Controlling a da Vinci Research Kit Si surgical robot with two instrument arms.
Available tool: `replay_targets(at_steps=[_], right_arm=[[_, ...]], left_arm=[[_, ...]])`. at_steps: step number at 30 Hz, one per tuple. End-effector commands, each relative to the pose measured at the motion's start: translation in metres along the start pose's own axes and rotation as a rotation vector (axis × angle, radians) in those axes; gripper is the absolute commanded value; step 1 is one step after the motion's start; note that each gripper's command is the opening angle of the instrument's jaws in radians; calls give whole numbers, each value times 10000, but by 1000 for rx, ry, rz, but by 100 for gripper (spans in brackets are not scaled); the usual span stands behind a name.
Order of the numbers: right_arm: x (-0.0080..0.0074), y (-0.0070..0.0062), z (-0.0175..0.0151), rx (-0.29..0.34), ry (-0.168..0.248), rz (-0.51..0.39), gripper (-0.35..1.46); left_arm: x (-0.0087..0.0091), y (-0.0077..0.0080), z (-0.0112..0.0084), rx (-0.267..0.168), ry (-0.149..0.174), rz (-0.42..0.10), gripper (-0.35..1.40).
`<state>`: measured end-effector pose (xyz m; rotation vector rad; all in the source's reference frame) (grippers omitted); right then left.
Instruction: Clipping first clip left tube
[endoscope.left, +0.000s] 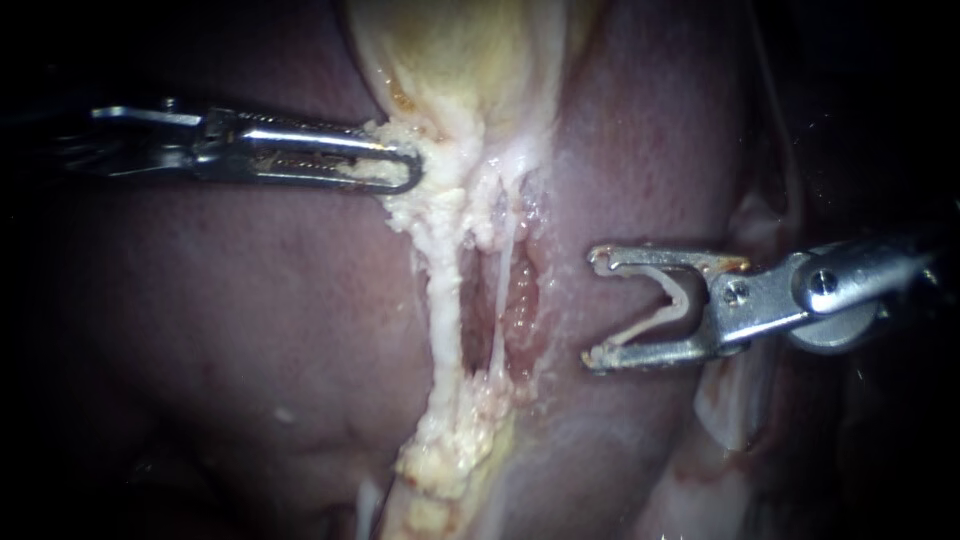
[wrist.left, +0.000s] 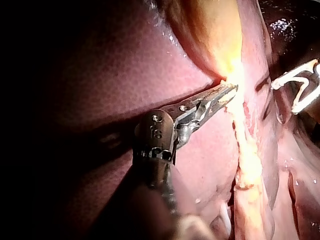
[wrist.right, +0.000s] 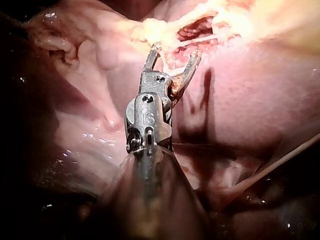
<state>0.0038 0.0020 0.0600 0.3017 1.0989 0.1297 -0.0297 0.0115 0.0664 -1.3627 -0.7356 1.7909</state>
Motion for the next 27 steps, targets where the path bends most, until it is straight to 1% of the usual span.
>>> replay_targets(at_steps=[1, 3, 6, 8, 9, 11, 12, 15, 17, 19, 23, 27], right_arm=[[-1, 0, 0, 0, 0, 0, 50], [-1, 0, 0, 0, 0, 0, 50], [-1, -1, -1, 0, 0, 0, 50], [-2, -1, -1, 0, 0, -1, 50], [-1, -1, -1, 1, 0, -1, 50], [0, -3, -1, 1, 0, -1, 50], [0, -3, -1, 3, 1, -1, 50], [4, -4, 4, 24, 6, -5, 50], [7, -4, 12, 49, 12, 8, 50], [9, -4, 24, 88, 18, 30, 50], [5, -10, 49, 120, 29, 53, 49], [0, -14, 79, 137, 31, 76, 49]], left_arm=[[2, 1, -3, -3, -1, -1, -35], [8, 3, -13, -13, -4, -5, -35], [24, 10, -36, -5, 0, -16, -35], [34, 16, -51, -2, 13, -29, -35], [41, 21, -61, -1, 20, -23, -35], [48, 27, -72, -1, 32, -17, -35], [52, 29, -78, 0, 33, -14, -35], [53, 33, -82, 2, 36, -16, -35], [51, 33, -81, 3, 36, -15, -35], [49, 32, -79, 5, 37, -14, -35], [49, 32, -78, 5, 37, -14, -35], [49, 32, -78, 5, 37, -14, -35]])
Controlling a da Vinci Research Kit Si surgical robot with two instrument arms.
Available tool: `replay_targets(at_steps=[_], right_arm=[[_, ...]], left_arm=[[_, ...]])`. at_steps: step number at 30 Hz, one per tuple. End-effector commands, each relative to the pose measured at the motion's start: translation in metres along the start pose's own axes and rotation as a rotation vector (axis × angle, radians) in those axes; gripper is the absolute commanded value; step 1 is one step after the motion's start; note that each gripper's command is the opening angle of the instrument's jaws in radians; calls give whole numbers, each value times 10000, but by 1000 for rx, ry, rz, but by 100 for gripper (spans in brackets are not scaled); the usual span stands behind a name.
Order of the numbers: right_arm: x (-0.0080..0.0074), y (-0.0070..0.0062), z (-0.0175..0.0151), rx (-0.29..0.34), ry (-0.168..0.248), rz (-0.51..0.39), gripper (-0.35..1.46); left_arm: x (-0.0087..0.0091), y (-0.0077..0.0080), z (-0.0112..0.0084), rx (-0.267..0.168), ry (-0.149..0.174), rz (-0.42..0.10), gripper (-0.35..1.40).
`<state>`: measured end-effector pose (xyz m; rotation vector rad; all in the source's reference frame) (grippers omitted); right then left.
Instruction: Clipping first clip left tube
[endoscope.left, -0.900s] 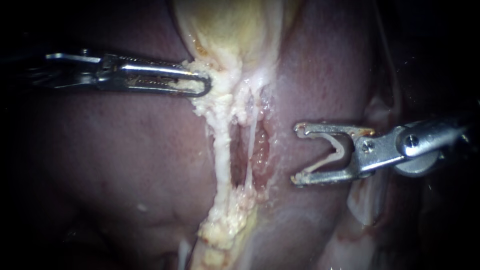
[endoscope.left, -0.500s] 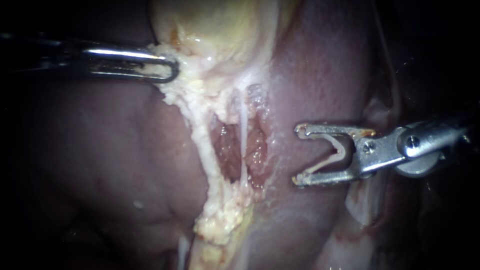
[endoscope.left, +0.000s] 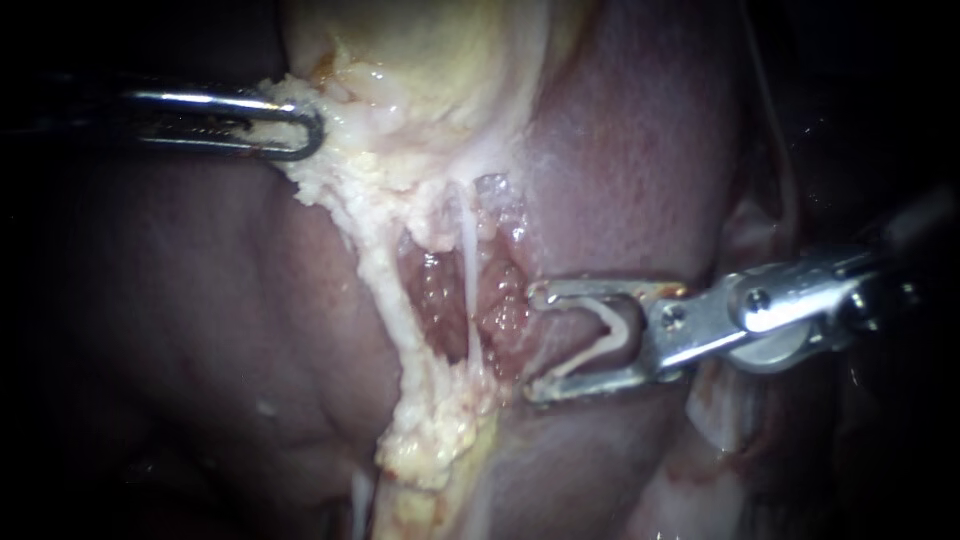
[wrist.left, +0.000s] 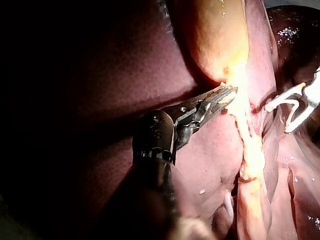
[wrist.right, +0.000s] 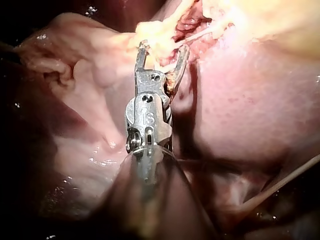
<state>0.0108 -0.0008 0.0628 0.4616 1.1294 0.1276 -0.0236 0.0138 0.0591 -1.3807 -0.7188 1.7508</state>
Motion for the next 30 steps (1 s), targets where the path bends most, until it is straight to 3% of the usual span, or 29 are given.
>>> replay_targets(at_steps=[1, 10, 15, 22, 30], right_arm=[[-1, 0, 6, 8, 4, 4, 49], [-3, 14, 53, 49, 31, 28, 49], [1, 20, 66, 75, 86, 47, 49], [10, 20, 80, 139, 171, 92, 49], [20, 10, 97, 198, 211, 128, 48]], left_arm=[[0, 0, 0, 0, 0, 0, -35], [0, 0, 1, 1, 0, 0, -35], [-1, 0, 2, 2, 0, 1, -35], [-1, -1, 2, 2, 0, 1, -35], [-1, -1, 2, 1, 0, 1, -35]])
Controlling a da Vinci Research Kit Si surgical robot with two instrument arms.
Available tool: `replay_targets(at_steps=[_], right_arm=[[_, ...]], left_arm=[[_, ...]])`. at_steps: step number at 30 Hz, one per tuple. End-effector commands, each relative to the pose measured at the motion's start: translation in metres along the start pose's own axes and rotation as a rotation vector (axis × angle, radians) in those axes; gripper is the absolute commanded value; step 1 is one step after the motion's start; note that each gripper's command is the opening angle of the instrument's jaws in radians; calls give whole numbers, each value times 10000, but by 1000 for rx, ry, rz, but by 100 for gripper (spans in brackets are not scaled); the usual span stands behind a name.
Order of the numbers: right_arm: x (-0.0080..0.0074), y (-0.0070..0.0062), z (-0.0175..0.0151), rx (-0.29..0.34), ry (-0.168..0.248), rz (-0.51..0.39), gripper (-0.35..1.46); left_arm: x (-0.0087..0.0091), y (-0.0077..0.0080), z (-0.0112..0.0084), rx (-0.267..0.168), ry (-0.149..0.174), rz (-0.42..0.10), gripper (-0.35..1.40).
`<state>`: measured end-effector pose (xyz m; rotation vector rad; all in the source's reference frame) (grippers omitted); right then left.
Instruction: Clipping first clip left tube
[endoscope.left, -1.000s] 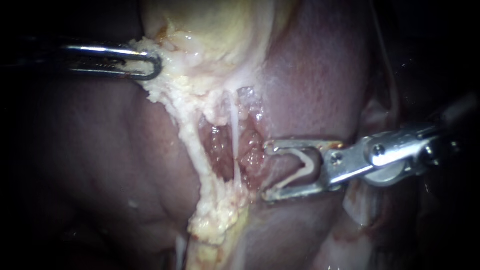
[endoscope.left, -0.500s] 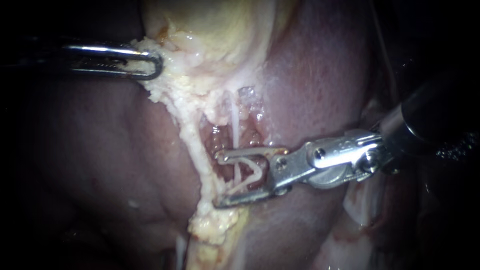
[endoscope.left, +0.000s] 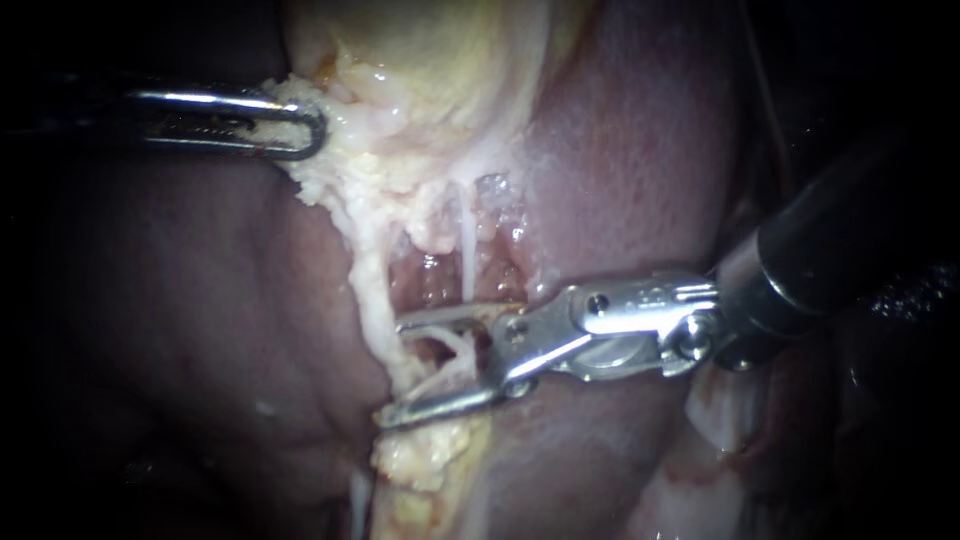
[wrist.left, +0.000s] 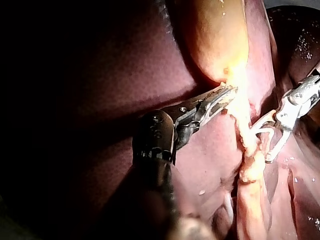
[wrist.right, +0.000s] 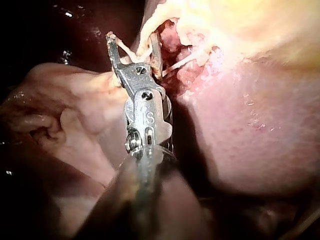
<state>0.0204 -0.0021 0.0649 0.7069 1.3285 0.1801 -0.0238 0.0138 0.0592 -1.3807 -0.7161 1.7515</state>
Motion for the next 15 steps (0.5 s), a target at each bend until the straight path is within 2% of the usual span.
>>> replay_targets(at_steps=[1, 5, 15], right_arm=[[-1, -4, 2, 10, -1, 5, 48], [-4, -17, 9, 40, -7, 22, 46], [-12, -35, 12, 86, -18, 33, 46]], left_arm=[[0, 0, 0, 0, 0, 0, -35], [-1, -1, 0, 0, 0, 0, -35], [-1, -1, -1, -1, -1, 0, -35]])
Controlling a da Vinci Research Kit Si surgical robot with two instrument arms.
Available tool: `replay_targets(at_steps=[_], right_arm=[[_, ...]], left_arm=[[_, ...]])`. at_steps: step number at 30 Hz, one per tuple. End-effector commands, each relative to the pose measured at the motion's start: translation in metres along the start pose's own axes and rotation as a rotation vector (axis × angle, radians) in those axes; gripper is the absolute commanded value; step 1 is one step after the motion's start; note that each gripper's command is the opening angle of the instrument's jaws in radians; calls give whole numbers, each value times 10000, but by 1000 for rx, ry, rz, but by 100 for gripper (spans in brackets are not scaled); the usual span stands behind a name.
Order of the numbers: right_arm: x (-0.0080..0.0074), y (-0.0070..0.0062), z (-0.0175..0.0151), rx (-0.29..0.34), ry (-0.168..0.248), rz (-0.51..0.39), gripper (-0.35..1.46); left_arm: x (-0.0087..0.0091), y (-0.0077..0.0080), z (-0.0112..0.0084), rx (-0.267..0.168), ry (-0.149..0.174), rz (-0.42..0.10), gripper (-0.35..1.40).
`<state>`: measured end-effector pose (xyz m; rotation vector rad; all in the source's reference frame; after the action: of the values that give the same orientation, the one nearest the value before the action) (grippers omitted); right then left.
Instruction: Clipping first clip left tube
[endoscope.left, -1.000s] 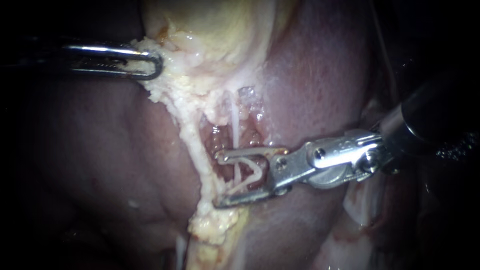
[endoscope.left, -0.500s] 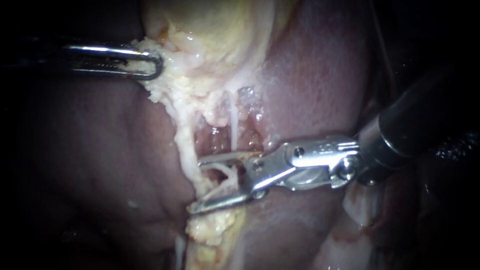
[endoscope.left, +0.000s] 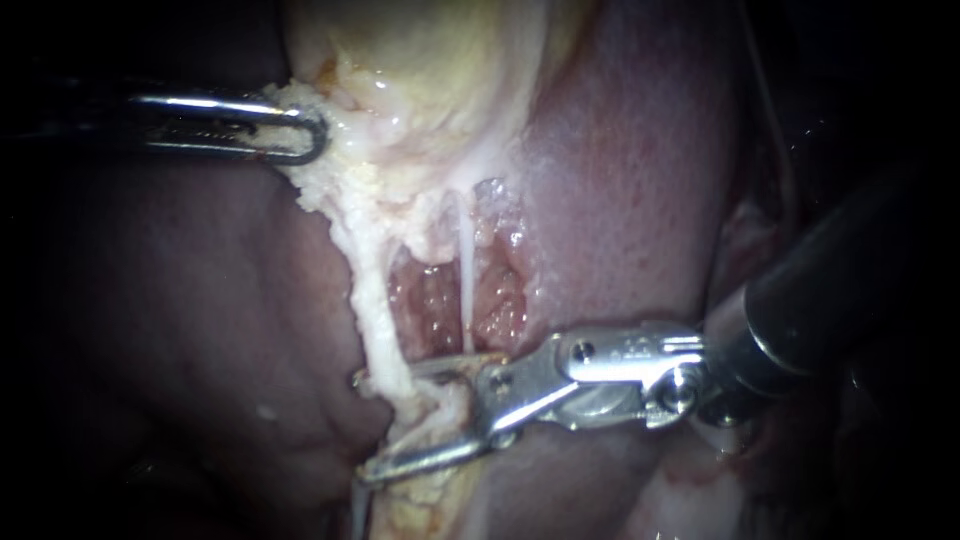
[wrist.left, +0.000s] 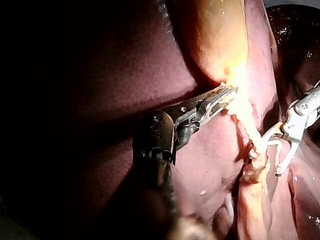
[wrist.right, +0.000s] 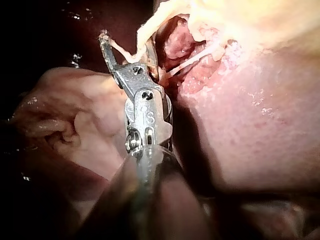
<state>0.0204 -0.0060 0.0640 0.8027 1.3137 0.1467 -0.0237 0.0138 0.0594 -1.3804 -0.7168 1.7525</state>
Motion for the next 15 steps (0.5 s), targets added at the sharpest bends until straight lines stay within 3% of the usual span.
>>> replay_targets(at_steps=[1, 10, 15], right_arm=[[1, -2, -2, 6, -1, 3, 46], [1, -6, -2, 12, -2, 2, 38], [1, -5, -3, 12, -2, 25, 20]], left_arm=[[0, 0, 0, 0, 0, 0, -35], [0, 0, 0, -1, 0, 0, -35], [0, -1, 0, 0, 0, 0, -35]])
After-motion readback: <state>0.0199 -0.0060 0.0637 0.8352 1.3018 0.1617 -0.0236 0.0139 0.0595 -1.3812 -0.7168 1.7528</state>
